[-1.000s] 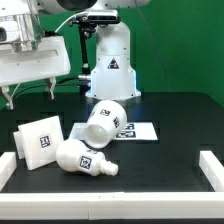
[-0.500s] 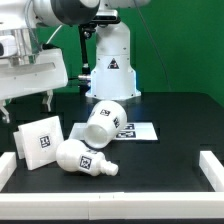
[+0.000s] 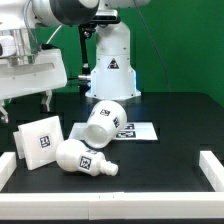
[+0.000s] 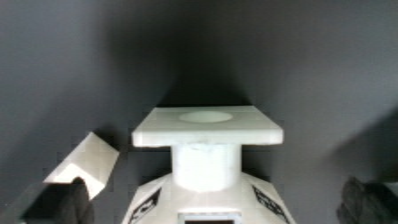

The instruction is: Assemble lamp

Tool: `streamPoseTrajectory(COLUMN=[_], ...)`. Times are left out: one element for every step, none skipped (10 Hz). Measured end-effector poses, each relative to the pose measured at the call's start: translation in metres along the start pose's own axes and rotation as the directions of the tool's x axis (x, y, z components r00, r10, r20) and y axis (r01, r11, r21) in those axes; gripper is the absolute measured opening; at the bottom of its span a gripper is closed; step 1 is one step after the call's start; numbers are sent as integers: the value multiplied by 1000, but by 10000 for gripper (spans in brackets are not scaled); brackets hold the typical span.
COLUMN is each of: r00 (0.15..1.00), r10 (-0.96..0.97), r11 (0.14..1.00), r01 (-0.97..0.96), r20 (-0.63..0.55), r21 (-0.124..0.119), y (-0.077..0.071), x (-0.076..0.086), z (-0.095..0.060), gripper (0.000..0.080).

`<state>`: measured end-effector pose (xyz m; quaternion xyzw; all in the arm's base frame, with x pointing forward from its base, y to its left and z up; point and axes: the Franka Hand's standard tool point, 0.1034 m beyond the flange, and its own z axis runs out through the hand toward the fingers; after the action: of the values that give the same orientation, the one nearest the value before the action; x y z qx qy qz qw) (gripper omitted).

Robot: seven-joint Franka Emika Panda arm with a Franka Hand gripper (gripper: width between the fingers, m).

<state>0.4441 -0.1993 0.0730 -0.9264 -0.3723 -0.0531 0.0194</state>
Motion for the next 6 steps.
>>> streamPoseTrajectory(r00=[1000, 1000, 1000, 1000, 1000, 1000], r10=[-2, -5, -4, 3, 10, 21], r11=[1000, 1000, 1000, 1000, 1000, 1000], r01=[2, 5, 4, -3, -10, -21], r20=[1, 6, 10, 12, 11, 12], r21=[1, 4, 7, 14, 15, 20], y=[4, 5, 4, 3, 3, 1], x=[3, 5, 6, 8, 11, 14], z=[6, 14, 22, 27, 29, 32], gripper=[700, 700, 700, 700, 700, 700])
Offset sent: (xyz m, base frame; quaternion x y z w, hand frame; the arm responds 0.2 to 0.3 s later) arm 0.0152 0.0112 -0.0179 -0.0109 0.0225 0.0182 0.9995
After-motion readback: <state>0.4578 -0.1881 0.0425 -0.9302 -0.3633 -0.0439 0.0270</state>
